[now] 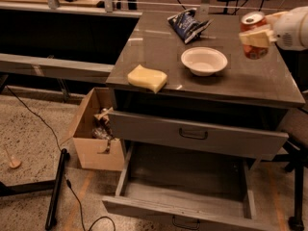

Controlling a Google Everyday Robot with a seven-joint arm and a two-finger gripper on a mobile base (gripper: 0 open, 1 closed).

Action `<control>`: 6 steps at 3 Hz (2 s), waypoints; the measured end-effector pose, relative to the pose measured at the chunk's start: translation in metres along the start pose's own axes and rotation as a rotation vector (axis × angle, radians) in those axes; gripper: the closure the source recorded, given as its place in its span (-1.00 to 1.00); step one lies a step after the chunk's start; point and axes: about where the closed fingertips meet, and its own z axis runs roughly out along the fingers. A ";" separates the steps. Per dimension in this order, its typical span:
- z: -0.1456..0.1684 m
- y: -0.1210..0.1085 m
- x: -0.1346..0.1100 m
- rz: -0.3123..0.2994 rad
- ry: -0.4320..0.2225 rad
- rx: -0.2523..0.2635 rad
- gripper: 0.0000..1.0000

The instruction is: Pick coke can from paper bowl and place on counter

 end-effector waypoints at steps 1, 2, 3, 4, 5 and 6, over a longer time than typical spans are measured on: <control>-0.007 -0.018 0.042 0.151 -0.050 0.063 1.00; -0.003 -0.021 0.058 0.219 -0.074 0.077 1.00; 0.005 -0.017 0.075 0.285 -0.101 0.091 0.70; 0.012 -0.013 0.087 0.329 -0.114 0.106 0.27; 0.017 -0.009 0.096 0.354 -0.121 0.115 -0.23; 0.021 -0.006 0.099 0.362 -0.124 0.123 -0.68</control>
Offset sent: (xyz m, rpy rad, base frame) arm 0.0001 -0.0623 -0.0537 0.2841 -0.0134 -0.1590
